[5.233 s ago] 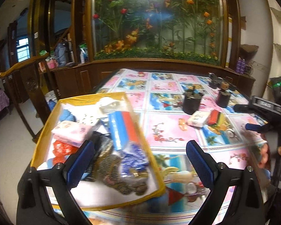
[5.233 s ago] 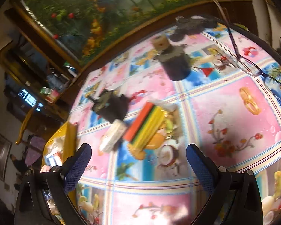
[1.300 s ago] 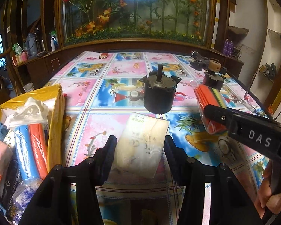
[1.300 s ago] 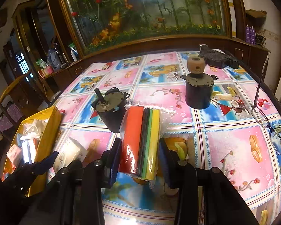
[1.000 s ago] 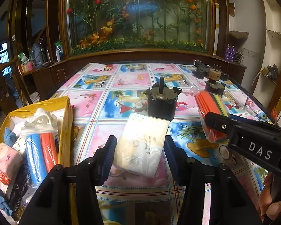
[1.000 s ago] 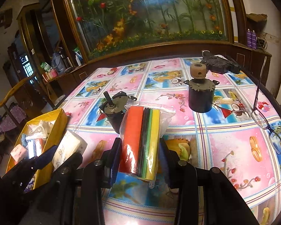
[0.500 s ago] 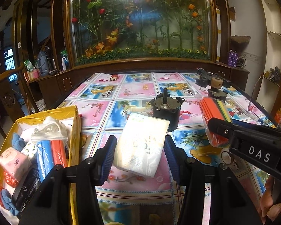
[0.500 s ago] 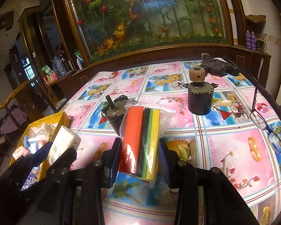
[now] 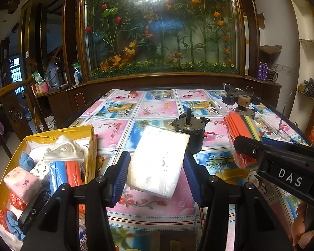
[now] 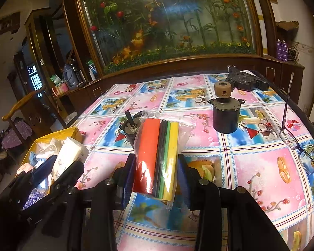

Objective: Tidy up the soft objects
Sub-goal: 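Carry the Face tissue pack and striped sticks over the box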

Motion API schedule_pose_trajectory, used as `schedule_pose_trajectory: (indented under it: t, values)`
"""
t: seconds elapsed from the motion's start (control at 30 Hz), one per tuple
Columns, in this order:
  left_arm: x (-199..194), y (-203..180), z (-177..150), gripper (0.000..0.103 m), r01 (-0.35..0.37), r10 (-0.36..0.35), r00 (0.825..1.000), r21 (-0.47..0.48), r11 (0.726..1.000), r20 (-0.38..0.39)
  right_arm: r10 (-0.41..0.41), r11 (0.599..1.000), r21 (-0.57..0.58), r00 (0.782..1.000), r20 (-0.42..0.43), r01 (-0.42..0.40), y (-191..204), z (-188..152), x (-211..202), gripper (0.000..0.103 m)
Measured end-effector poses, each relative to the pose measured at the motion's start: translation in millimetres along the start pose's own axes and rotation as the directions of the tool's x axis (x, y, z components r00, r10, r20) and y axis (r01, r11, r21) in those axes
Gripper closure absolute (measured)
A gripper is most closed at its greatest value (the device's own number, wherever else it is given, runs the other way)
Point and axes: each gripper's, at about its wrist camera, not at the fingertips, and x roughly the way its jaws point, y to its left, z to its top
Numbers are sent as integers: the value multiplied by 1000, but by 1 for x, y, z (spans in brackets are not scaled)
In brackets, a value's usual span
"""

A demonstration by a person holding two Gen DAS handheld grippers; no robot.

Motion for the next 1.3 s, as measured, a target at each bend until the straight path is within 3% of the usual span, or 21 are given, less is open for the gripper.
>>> schedule_pose_trajectory:
  t: [1.07, 1.3]
  values:
    - [-36, 20, -2, 52, -42, 50, 992, -74, 996, 117, 75, 996, -51, 992, 99, -70, 26, 0, -21, 61]
    - [-53, 25, -7, 52, -58, 64, 990, -51, 997, 125, 106, 993, -65, 990, 92, -100, 41, -5, -25, 61]
